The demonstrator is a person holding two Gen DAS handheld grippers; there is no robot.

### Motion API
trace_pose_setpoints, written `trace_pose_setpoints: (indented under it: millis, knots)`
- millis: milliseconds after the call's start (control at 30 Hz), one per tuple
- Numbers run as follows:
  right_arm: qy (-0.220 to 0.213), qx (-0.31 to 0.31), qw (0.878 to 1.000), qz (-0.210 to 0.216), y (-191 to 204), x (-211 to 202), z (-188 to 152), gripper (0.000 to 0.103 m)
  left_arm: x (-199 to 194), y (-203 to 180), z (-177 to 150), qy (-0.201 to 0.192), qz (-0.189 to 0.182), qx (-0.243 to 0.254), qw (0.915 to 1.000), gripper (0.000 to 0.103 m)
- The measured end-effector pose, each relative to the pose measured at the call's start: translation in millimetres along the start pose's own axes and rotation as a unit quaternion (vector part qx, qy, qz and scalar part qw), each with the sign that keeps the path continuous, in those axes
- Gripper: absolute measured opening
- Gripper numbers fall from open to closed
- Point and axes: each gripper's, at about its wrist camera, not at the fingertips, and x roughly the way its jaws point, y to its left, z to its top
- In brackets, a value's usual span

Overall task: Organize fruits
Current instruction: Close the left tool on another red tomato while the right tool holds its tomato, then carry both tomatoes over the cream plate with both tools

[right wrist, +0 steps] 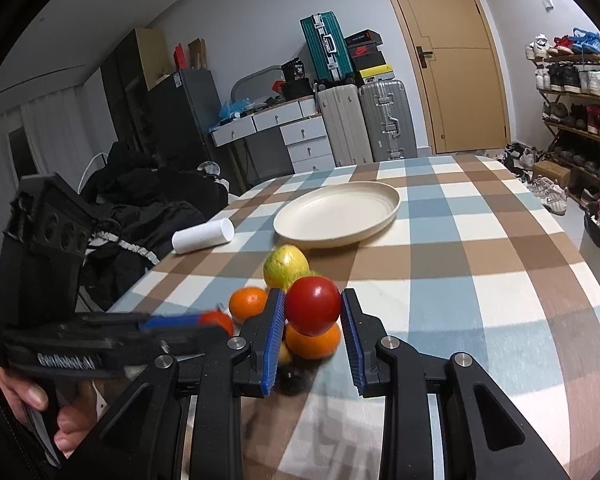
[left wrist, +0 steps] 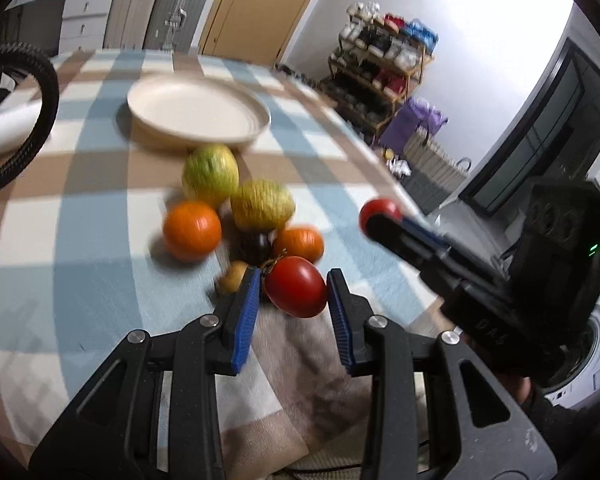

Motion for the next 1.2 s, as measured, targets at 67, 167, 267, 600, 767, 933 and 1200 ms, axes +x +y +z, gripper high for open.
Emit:
trace_pose_setpoints:
  millis: [67,167,267,600,767,933,1200]
  knots:
    - [-0.003,0.004,1.000,0.007,-2,3,9,0.029,-11,4,16,-0.020,-0.004,-0.006,0.9998,0.031]
    - [-0.005,0.008,1.000,0.021,-6,10,29,0.029,-25,13,45,-0.052,0.001,-0.003,0.9987,0.031]
    - [-0.007,0.008,0.999,0.039,-11,20,55,0.029,-31,25,76,-0.079,0.015,-0.006,0.9968,0.030]
    - [0.027,0.030,0.997,0.070,-41,98,127,0.029,-3,69,178,-0.096,0.031,-0.007,0.9948,0.026]
    - [0.061,0.055,0.991,0.103,-51,135,110,0.029,23,100,180,-0.055,0.041,0.010,0.9976,0.030]
    - [0.066,0.073,0.987,0.125,-56,145,91,0.029,17,129,151,-0.036,0.049,-0.033,0.9976,0.076]
    - [0.068,0.080,0.989,0.105,-56,132,89,0.029,16,112,102,-0.025,0.099,-0.011,0.9947,0.081]
